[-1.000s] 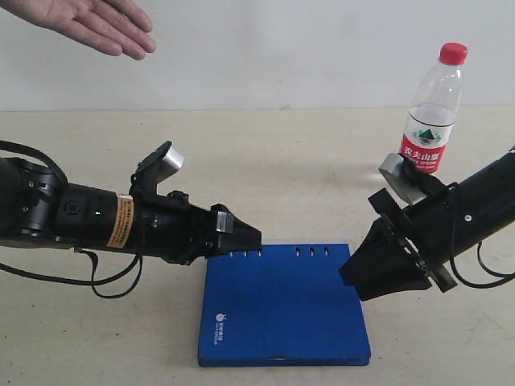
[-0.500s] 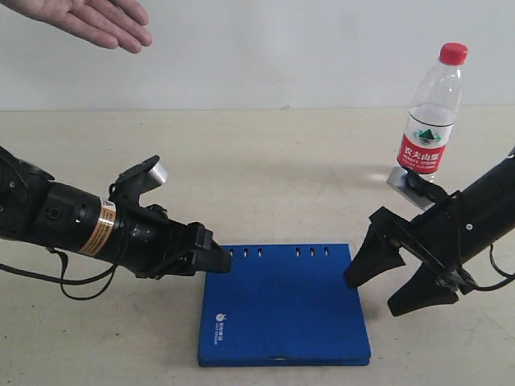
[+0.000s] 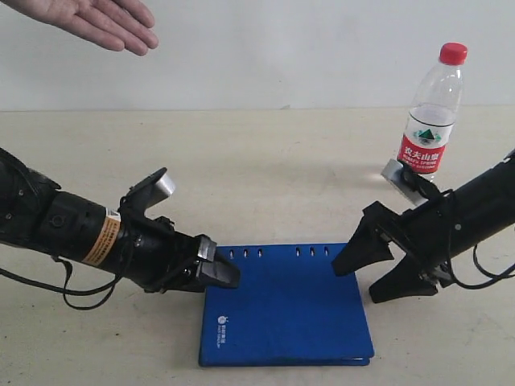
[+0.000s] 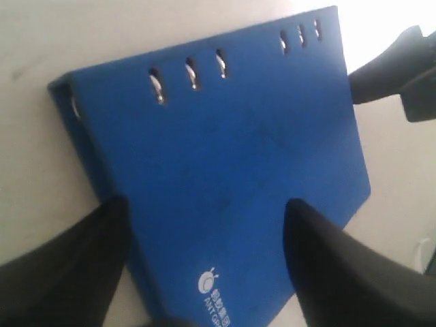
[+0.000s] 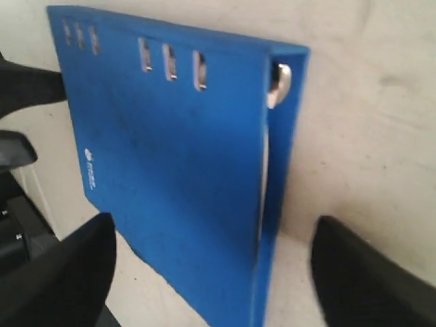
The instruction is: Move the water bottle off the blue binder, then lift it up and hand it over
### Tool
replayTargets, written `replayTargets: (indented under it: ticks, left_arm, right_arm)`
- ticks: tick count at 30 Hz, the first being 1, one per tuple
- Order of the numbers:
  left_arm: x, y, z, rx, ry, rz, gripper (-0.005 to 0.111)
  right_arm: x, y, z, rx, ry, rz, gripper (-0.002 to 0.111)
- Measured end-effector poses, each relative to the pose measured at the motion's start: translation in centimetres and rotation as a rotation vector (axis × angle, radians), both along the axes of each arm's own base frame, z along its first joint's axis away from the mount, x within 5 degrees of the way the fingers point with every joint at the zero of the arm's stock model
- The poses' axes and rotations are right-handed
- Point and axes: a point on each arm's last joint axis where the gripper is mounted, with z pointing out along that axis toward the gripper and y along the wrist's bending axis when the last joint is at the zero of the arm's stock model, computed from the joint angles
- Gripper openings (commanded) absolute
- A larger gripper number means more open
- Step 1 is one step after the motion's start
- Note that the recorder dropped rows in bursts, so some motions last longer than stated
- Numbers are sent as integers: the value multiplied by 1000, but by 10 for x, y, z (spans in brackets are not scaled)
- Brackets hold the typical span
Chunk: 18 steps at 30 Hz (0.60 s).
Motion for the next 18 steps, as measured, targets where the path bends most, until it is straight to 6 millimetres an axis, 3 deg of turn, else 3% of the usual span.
replayTargets:
  ticks: [9, 15, 18]
  left_arm:
    - [-1, 0, -4, -38, 13, -29, 61]
    - [-6, -11, 5, -202, -22, -134, 61]
    - [-9, -15, 8, -242, -30, -166, 61]
  right_arm:
    - [-2, 6, -15, 174, 30, 49, 67]
    - [1, 11, -11, 227, -13, 27, 36]
    - [2, 13, -3, 243, -33, 25, 34]
